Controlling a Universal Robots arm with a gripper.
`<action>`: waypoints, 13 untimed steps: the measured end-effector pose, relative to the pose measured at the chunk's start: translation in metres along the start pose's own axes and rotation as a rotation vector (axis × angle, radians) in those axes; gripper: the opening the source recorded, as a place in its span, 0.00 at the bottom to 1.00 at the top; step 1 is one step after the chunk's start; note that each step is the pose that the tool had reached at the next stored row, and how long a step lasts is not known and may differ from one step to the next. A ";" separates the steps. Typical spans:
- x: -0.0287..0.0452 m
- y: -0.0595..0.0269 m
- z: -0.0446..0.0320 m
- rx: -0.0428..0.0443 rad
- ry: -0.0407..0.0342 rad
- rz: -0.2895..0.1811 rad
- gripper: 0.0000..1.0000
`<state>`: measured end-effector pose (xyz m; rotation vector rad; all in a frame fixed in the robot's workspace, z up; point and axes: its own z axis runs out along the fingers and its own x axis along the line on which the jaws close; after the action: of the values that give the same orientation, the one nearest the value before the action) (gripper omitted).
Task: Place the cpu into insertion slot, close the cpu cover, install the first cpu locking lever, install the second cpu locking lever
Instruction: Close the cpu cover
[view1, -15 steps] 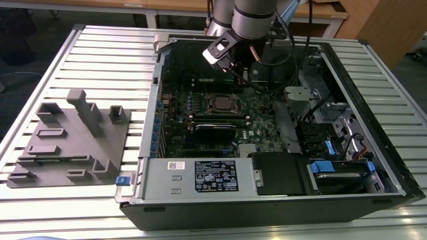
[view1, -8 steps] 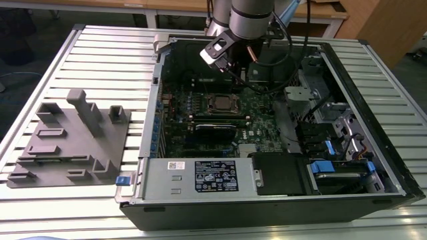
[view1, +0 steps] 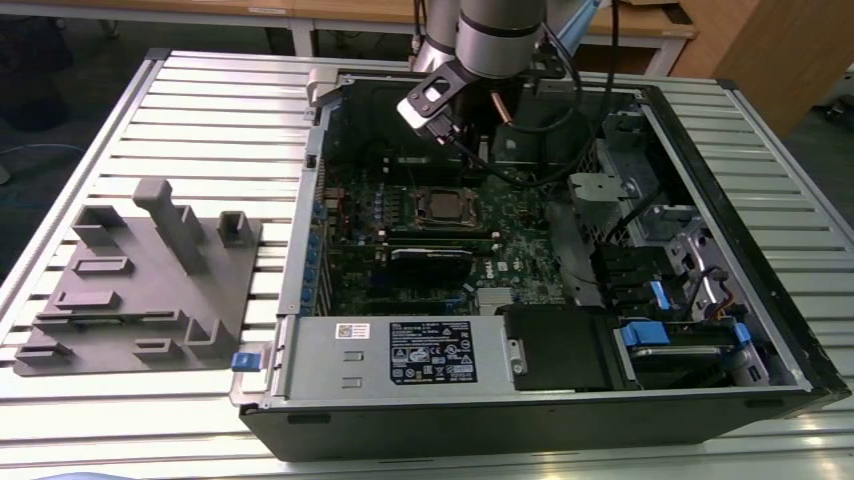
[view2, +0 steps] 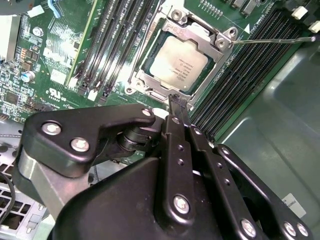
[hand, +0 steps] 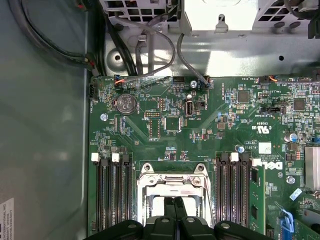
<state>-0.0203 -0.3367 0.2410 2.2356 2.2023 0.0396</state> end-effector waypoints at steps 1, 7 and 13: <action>0.0000 -0.0004 0.0000 0.0000 0.0000 0.000 0.11; -0.0001 -0.0052 0.0001 -0.0001 0.0001 0.000 0.11; -0.0002 -0.0112 0.0014 0.0000 0.0000 0.000 0.11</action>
<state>-0.0314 -0.3367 0.2393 2.2355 2.2023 0.0396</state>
